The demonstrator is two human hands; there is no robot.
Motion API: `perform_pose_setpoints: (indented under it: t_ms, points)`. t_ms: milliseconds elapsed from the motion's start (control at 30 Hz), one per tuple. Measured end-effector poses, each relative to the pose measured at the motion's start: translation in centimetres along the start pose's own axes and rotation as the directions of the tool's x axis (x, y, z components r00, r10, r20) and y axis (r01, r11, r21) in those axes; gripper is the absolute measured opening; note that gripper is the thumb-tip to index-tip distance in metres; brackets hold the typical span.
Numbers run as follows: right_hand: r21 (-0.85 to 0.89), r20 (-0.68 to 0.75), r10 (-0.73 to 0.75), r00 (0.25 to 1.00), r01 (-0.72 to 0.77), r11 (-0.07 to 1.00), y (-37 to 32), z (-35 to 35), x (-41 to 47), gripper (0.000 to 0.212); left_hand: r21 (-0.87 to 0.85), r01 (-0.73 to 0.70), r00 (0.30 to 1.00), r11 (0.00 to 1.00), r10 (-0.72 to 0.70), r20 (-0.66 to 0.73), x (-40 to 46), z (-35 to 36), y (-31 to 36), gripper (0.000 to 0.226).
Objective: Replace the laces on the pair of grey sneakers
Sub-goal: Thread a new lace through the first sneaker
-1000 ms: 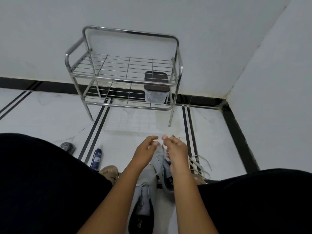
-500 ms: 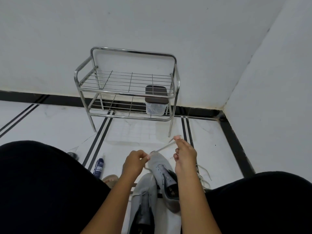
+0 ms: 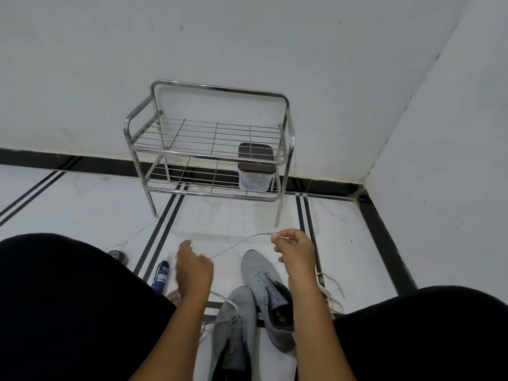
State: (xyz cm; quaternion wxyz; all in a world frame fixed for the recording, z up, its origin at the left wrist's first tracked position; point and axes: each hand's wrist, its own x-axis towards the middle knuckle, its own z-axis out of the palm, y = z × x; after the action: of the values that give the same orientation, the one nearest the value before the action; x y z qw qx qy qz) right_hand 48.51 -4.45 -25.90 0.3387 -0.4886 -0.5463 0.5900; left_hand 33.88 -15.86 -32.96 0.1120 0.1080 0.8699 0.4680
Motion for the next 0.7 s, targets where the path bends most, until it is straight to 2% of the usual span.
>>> perform_pose_setpoints:
  t_ms: [67,100,167,233,367,467,533,567,633,667,700]
  points:
    - [-0.102,0.094,-0.014,0.995,0.024,0.994,0.3,0.6,-0.1,0.006,-0.152,-0.193,0.955,0.969,0.221,0.198,-0.8,0.2,1.8,0.036]
    - [-0.132,0.140,-0.021,0.990,0.039,0.990,0.5,0.8,-0.2,0.005,-0.219,-0.219,0.900,0.951,0.284,0.332,-1.3,0.3,2.9,0.033]
    - [-0.179,0.199,-0.045,0.979,0.082,0.980,0.9,1.3,-0.4,0.007,-0.292,-0.186,0.775,0.938,0.323,0.543,-1.9,0.5,3.8,0.025]
    - [-0.221,0.205,-0.072,0.976,0.118,0.968,0.9,1.5,-0.4,0.006,-0.309,-0.164,0.718,0.937,0.329,0.614,-2.3,0.7,3.9,0.016]
    - [-0.271,0.141,-0.086,0.986,0.122,0.955,1.4,1.4,0.0,0.016,-0.232,-0.155,0.769,0.960,0.265,0.581,-1.5,0.7,2.8,0.017]
    - [-0.273,0.150,-0.044,0.988,0.084,0.958,2.2,1.7,0.1,0.018,-0.301,-0.046,0.747,0.953,0.233,0.623,-1.4,0.6,2.9,0.016]
    - [-0.237,0.130,-0.023,0.991,0.054,0.970,2.7,2.2,-0.1,0.019,-0.273,-0.072,0.755,0.959,0.232,0.613,-1.2,1.0,2.7,0.016]
    - [-0.211,0.091,0.001,0.996,0.019,0.977,3.2,2.4,0.0,0.021,-0.220,-0.102,0.784,0.970,0.214,0.582,-1.0,1.4,2.3,0.015]
    - [-0.209,-0.010,0.081,0.997,-0.081,0.974,5.1,2.4,0.6,0.026,-0.047,-0.120,0.892,0.992,0.128,0.434,-0.2,2.0,0.8,0.014]
    - [-0.251,-0.042,0.125,0.991,-0.132,0.959,6.3,2.4,1.0,0.026,0.025,-0.066,0.953,0.998,0.055,0.299,0.4,1.9,-0.1,0.016]
    - [-0.325,-0.043,0.179,0.983,-0.183,0.928,8.0,2.4,1.5,0.024,0.007,0.039,0.994,0.999,-0.040,0.103,1.2,1.4,-0.9,0.020]
